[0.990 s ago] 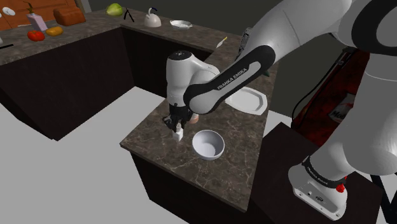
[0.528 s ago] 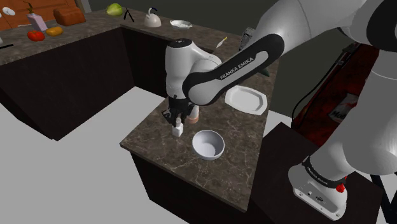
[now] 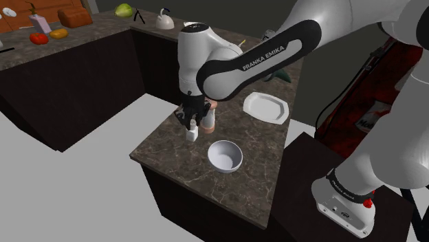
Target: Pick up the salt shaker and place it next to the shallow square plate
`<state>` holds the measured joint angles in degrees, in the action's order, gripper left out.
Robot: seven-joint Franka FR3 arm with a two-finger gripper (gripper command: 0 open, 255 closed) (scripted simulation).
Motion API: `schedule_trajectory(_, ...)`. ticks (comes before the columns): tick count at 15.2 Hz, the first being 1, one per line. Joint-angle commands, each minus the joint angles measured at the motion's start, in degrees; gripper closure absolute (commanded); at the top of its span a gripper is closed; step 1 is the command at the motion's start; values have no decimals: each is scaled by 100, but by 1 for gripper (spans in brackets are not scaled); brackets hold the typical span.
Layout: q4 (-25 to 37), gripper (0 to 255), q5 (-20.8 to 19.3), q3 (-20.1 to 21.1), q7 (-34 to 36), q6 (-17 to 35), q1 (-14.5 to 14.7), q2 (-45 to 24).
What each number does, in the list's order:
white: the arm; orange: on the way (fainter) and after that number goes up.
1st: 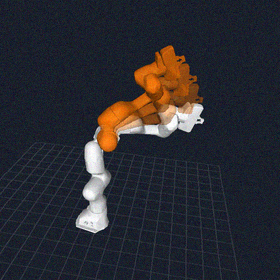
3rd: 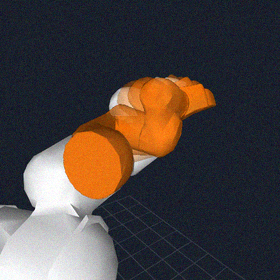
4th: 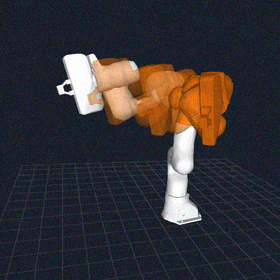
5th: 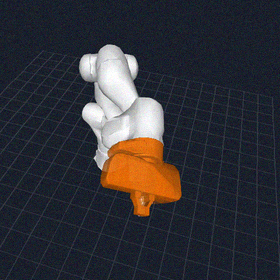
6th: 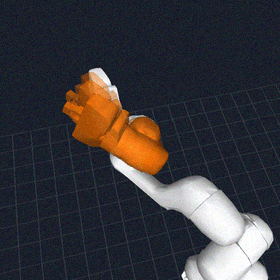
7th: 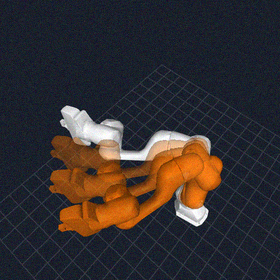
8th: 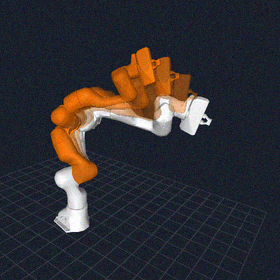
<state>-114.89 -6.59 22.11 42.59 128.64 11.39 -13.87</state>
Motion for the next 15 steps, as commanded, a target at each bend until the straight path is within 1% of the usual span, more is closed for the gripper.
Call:
schedule_trajectory(1,53,255,41,14,-25,-124,-9,73)
schedule_trajectory(15,562,255,282,70,-186,-1042,-61,521)
